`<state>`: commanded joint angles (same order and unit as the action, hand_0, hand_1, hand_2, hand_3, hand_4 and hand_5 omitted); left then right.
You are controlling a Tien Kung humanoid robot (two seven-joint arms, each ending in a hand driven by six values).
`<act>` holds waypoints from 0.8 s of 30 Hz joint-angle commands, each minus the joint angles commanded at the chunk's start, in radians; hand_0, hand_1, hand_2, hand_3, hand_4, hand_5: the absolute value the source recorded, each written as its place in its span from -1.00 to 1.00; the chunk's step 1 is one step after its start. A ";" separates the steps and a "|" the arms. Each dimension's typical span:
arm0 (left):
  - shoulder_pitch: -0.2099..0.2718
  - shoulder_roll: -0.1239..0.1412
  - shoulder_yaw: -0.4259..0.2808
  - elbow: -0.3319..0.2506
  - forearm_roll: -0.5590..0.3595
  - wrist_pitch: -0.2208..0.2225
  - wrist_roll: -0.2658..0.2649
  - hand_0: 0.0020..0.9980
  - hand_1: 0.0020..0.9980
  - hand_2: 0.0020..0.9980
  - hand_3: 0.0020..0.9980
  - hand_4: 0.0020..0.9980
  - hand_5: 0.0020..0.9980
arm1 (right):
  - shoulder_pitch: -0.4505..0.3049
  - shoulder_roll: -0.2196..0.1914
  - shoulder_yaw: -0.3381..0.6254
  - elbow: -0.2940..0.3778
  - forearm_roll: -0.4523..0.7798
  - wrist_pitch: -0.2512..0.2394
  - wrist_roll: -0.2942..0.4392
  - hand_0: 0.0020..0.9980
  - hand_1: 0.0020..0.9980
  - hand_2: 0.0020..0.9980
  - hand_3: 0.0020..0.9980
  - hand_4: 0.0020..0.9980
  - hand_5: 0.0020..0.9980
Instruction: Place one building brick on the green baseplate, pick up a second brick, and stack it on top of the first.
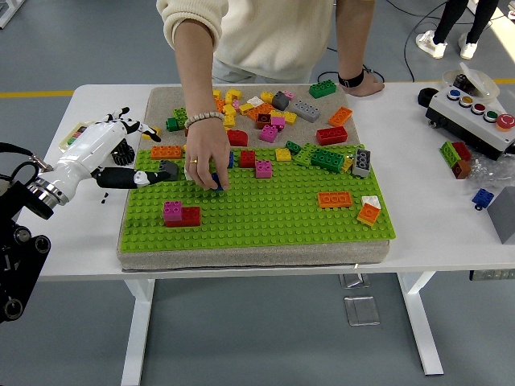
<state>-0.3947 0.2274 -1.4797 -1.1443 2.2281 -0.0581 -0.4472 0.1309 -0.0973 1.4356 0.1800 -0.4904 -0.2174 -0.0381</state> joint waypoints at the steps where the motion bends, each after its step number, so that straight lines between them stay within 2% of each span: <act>1: 0.000 0.000 0.000 0.000 0.000 0.000 0.000 0.93 0.54 0.49 0.28 1.00 0.20 | 0.000 0.000 0.000 0.000 0.000 0.000 0.000 0.48 0.32 0.42 0.19 0.84 0.01; 24: 0.009 -0.002 -0.001 -0.004 0.007 -0.001 0.000 0.93 0.54 0.48 0.28 1.00 0.20 | 0.000 0.001 -0.006 0.000 -0.004 0.000 -0.005 0.48 0.32 0.42 0.19 0.83 0.00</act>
<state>-0.3860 0.2251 -1.4809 -1.1482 2.2346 -0.0590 -0.4473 0.1305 -0.0960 1.4292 0.1800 -0.4947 -0.2179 -0.0434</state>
